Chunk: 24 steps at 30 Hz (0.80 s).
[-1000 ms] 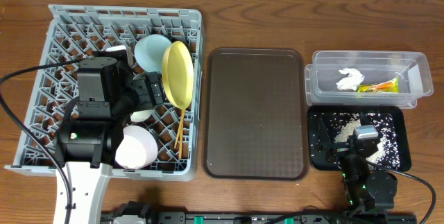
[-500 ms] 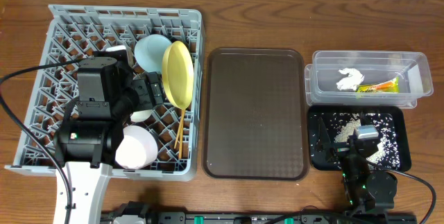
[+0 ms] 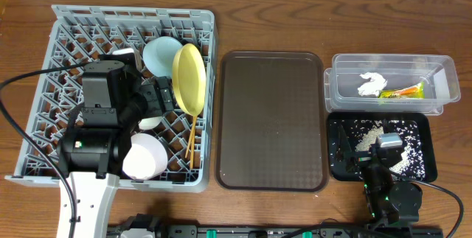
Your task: Sort waste into correct bins and load items into the dishwasher
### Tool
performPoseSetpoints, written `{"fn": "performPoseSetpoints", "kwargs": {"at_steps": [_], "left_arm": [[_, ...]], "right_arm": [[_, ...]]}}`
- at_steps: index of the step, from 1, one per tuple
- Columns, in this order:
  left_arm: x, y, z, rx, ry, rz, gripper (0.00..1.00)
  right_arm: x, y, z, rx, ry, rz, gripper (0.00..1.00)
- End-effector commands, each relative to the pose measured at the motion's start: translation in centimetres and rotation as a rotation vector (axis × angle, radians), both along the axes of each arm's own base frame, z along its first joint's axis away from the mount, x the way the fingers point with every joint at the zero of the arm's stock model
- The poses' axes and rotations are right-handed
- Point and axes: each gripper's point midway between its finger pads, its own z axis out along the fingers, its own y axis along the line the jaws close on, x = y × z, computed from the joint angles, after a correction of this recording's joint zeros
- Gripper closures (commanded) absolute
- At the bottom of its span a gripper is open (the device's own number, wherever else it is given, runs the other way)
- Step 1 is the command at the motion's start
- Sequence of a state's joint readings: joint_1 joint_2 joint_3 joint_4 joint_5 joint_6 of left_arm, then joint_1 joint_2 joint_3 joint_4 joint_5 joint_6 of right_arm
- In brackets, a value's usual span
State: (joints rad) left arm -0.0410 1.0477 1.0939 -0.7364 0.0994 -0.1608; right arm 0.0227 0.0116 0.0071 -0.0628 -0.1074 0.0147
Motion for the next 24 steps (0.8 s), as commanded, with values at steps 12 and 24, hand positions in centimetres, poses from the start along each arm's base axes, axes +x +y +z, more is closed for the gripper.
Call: {"fn": "performPoseSetpoints", "kwargs": {"at_steps": [12,24], "left_arm": [[-10.1,0.6,5.8,-0.016,-0.300,0.013,0.08],[-15.2,1.0,-0.2,-0.018,-0.387,0.031,0.08]], "right_arm": [[0.0,-0.4,-0.1,0.013,0.002,-0.020,0.01],[0.0,-0.4,-0.1,0.014,0.002,-0.020,0.01]]}}
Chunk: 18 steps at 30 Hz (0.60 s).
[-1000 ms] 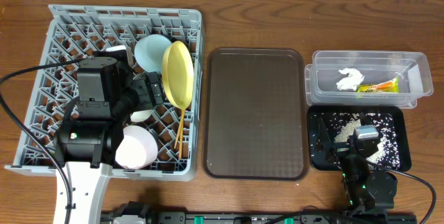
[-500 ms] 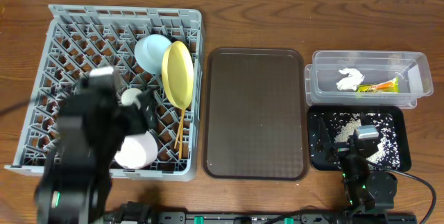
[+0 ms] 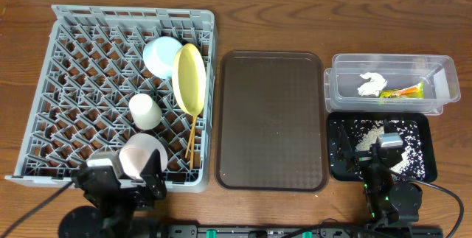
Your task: Sort waste into correct bins and load items into the dishwasher
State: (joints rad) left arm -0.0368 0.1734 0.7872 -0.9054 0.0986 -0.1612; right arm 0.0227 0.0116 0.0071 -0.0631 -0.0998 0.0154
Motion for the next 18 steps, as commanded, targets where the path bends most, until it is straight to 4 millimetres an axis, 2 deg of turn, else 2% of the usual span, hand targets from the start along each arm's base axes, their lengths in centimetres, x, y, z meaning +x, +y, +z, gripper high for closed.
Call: {"fn": "performPoseSetpoints", "kwargs": {"at_steps": [1,3,5,10,13,15,18], "left_arm": [[0.0,0.4,-2.6,-0.008,0.014,0.030,0.07],[0.4,0.5,-3.2,-0.007,-0.009,0.038,0.08],[1.5,0.6,-2.6,-0.009,-0.084,0.039,0.08],[4.4,0.0,1.1,-0.026,-0.359,0.010,0.07],[5.5,-0.1,3.0,-0.074,-0.511,0.008,0.08],[5.9,-0.1,3.8,-0.113,-0.606,0.007,0.07],[6.3,-0.1,3.9,-0.128,-0.678,0.003,0.07]], "right_arm": [[0.0,-0.2,0.0,0.013,0.002,-0.012,0.01],[0.0,-0.2,-0.1,0.013,0.002,-0.012,0.01],[0.0,-0.2,-0.1,0.013,0.002,-0.012,0.01],[0.0,-0.2,-0.1,0.013,0.002,-0.012,0.01],[0.0,-0.2,-0.1,0.013,0.002,-0.012,0.01],[0.0,-0.2,-0.1,0.013,0.002,-0.012,0.01],[0.0,-0.2,0.0,0.013,0.002,-0.012,0.01]]}}
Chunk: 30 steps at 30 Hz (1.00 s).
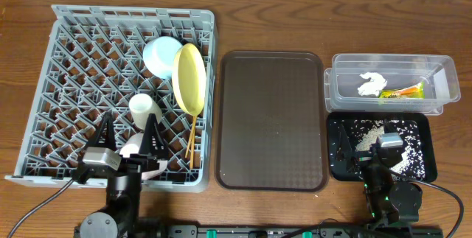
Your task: Sort waste into correct bins and load items into the dishwasher
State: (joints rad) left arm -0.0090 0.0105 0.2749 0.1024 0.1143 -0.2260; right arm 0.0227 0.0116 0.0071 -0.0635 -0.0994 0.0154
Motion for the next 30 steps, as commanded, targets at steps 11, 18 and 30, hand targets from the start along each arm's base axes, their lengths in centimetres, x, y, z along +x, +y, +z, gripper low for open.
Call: {"fn": "performPoseSetpoints", "kwargs": {"at_steps": [11,18,30], "left_arm": [[2.4,0.5,-6.3,-0.050,0.039,0.018,0.07],[3.2,2.0,-10.5,-0.047,0.173,0.107,0.08],[3.1,1.6,-16.9,0.195,0.429,0.104,0.08]], "right_arm": [[0.0,-0.2,0.0,0.013,0.002,-0.012,0.01],[0.0,-0.2,0.0,0.013,0.002,-0.012,0.01],[0.0,-0.2,0.0,0.013,0.002,-0.012,0.01]]}}
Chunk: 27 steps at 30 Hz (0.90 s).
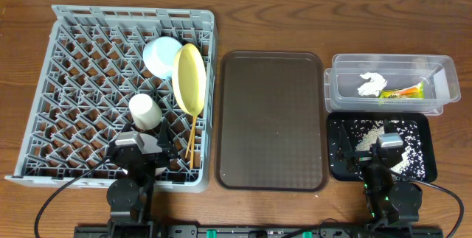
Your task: Sort waste into correct bins and load items into the dishwasher
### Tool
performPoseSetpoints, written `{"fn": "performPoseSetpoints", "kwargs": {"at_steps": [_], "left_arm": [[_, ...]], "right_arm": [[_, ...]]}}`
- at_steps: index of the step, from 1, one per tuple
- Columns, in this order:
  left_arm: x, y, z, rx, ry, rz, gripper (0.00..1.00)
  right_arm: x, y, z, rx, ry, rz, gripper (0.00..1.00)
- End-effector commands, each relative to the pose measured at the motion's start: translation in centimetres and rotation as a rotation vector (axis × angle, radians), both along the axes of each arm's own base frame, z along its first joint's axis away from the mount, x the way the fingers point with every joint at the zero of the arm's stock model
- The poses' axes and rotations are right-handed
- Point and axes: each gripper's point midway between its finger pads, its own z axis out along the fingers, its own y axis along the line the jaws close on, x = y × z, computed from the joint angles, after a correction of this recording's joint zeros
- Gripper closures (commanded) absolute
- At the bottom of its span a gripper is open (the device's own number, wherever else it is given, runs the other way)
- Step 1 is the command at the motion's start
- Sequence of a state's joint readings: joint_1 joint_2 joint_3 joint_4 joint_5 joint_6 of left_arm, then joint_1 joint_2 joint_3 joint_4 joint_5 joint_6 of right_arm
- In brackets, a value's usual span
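The grey dishwasher rack (74, 61) holds a light blue bowl (161, 54), a yellow plate (189, 79) on edge, a white cup (144, 110) and chopsticks (191, 138). My left gripper (140, 151) sits low at the rack's front edge, its fingers spread. A white bowl (153, 144) shows partly behind it. My right gripper (383, 153) rests over the black bin (420, 131) of white crumbs; its fingers are hard to make out. The clear bin (442, 83) holds crumpled white paper (371, 83) and a yellow wrapper (402, 92).
An empty brown tray (271, 120) lies between the rack and the bins. Both arm bases stand at the table's front edge, with cables trailing from them.
My left gripper has dropped lower and shifted slightly right at the rack's front edge. It now covers more of the white bowl. The right arm has not moved.
At first my left arm reached over the rack's middle, covering the white cup. Then it was back at the rack's front edge and the cup stood uncovered in the rack. Later its fingers were spread by the white bowl, and now it sits lower there.
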State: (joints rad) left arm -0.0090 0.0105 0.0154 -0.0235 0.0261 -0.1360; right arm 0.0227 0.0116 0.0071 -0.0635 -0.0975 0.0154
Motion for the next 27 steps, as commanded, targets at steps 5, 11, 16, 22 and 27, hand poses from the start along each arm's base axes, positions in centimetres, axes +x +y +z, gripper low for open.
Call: {"fn": "performPoseSetpoints", "kwargs": {"at_steps": [5,11,16,22,27], "left_arm": [[-0.1,-0.1,-1.5,0.112,0.051,-0.022,0.08],[-0.1,-0.2,-1.2,0.111,0.040,-0.025,0.08],[0.1,-0.2,1.3,0.112,-0.064,-0.019,0.08],[0.1,-0.2,2.2,0.080,-0.101,-0.016,0.07],[0.1,-0.2,2.5,0.081,-0.114,-0.016,0.08]], "right_arm": [[0.0,-0.2,0.0,0.013,0.002,-0.010,0.01],[0.0,-0.2,0.0,0.013,0.002,-0.010,0.01],[0.0,-0.2,0.0,0.013,0.002,-0.010,0.01],[0.0,-0.2,0.0,0.013,0.002,-0.010,0.01],[0.0,-0.2,0.0,0.013,0.001,-0.010,0.01]]}}
